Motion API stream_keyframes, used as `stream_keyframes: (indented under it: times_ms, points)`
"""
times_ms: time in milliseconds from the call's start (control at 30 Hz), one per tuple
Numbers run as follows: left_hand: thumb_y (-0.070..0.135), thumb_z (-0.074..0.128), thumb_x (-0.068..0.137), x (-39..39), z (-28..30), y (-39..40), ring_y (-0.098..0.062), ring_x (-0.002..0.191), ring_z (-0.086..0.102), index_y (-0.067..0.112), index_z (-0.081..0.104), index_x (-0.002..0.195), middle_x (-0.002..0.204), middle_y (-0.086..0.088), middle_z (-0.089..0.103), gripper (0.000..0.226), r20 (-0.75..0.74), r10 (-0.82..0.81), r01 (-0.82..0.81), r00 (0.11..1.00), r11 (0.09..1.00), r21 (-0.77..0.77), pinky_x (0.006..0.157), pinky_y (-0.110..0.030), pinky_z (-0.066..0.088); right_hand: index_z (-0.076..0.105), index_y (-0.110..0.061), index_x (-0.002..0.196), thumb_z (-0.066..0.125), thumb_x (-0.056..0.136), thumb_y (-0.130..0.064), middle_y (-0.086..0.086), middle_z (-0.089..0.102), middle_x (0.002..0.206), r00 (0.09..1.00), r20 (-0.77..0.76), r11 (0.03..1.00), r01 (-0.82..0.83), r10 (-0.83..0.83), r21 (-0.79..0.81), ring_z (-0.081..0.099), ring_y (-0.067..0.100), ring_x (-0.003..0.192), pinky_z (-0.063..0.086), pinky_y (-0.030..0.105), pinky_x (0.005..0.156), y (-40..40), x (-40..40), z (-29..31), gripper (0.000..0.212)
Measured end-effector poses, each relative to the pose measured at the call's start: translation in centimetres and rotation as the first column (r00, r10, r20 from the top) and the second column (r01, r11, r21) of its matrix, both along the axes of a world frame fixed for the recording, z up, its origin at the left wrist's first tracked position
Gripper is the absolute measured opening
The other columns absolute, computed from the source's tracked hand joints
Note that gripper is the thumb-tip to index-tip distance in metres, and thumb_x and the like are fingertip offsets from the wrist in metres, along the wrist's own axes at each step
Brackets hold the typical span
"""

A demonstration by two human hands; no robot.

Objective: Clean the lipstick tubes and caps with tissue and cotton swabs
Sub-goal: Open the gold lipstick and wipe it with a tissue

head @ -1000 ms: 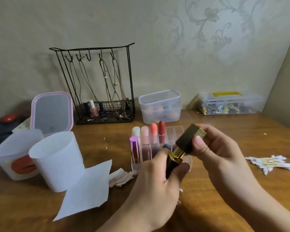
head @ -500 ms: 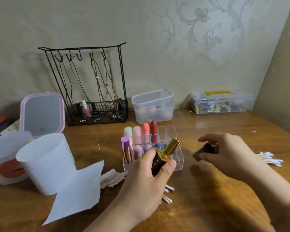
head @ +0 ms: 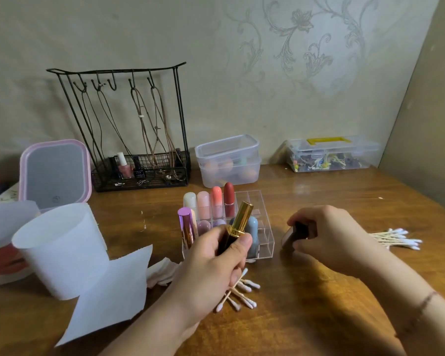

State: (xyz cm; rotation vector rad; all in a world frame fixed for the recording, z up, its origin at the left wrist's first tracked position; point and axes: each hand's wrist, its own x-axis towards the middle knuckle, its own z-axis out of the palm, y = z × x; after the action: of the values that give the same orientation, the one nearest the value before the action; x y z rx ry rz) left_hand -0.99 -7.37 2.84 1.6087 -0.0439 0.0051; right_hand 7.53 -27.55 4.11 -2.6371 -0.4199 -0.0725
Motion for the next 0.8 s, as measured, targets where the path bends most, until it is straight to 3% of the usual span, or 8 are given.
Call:
stream_keyframes:
  times_ms: [200, 267, 400, 567, 700, 800]
  points:
    - [0.041, 0.059, 0.082, 0.0, 0.1, 0.3, -0.010, 0.056, 0.043, 0.002, 0.058, 0.104, 0.072, -0.002, 0.051, 0.045, -0.006, -0.013, 0.013, 1.000, 0.995, -0.098, 0.053, -0.021, 0.036, 0.060, -0.032, 0.131, 0.067, 0.089, -0.016, -0.014, 0.055, 0.102, 0.997, -0.023, 0.997, -0.068, 0.067, -0.037, 0.049, -0.001, 0.080, 0.037, 0.010, 0.059, 0.4, 0.2, -0.4, 0.045]
    - [0.041, 0.059, 0.082, 0.1, 0.0, 0.3, -0.010, 0.055, 0.043, 0.001, 0.058, 0.104, 0.072, -0.002, 0.051, 0.046, -0.010, -0.013, 0.012, 1.000, 0.995, -0.101, 0.053, -0.021, 0.036, 0.057, -0.032, 0.133, 0.068, 0.090, -0.019, -0.012, 0.058, 0.108, 0.996, -0.051, 0.997, -0.074, 0.072, -0.037, 0.051, 0.001, 0.085, 0.038, 0.010, 0.063, 0.6, 0.3, -0.7, 0.046]
    - [0.041, 0.059, 0.081, 0.2, 0.0, 0.3, -0.010, 0.056, 0.043, 0.001, 0.059, 0.104, 0.073, -0.002, 0.051, 0.046, -0.014, -0.017, 0.016, 1.000, 0.993, -0.114, 0.053, -0.022, 0.036, 0.056, -0.030, 0.134, 0.074, 0.085, -0.025, -0.008, 0.063, 0.115, 0.997, -0.060, 0.997, -0.050, 0.047, -0.051, 0.055, 0.007, 0.092, 0.041, 0.015, 0.071, 0.4, 0.5, -0.8, 0.053]
    - [0.042, 0.059, 0.082, 0.0, 0.0, 0.3, -0.010, 0.056, 0.043, 0.001, 0.058, 0.105, 0.073, -0.002, 0.052, 0.047, 0.001, -0.023, 0.023, 1.000, 0.995, -0.096, 0.053, -0.021, 0.036, 0.048, -0.034, 0.139, 0.080, 0.077, -0.041, -0.011, 0.060, 0.115, 0.995, -0.088, 0.998, -0.054, 0.051, -0.041, 0.058, 0.002, 0.090, 0.046, 0.015, 0.065, 0.3, 0.0, 0.1, 0.070]
    - [0.038, 0.058, 0.086, -0.2, 0.6, 0.3, -0.009, 0.055, 0.045, 0.000, 0.058, 0.101, 0.072, -0.002, 0.053, 0.041, 0.037, -0.014, 0.018, 0.999, 0.992, -0.122, 0.051, -0.018, 0.038, 0.053, -0.032, 0.134, 0.071, 0.078, -0.053, -0.016, 0.059, 0.104, 0.998, 0.061, 1.000, -0.005, 0.005, -0.003, 0.056, 0.001, 0.088, 0.045, 0.017, 0.069, 0.5, -0.9, 0.9, 0.062]
    - [0.040, 0.058, 0.084, -0.4, 1.3, 0.5, -0.010, 0.056, 0.045, -0.002, 0.057, 0.102, 0.072, -0.003, 0.053, 0.046, 0.085, -0.009, 0.021, 0.996, 0.990, -0.141, 0.052, -0.020, 0.037, 0.064, -0.029, 0.120, 0.070, 0.082, -0.045, -0.018, 0.058, 0.091, 0.973, 0.221, 0.989, 0.029, -0.061, 0.146, 0.055, 0.002, 0.081, 0.043, 0.017, 0.062, 1.2, -1.8, 1.2, 0.041]
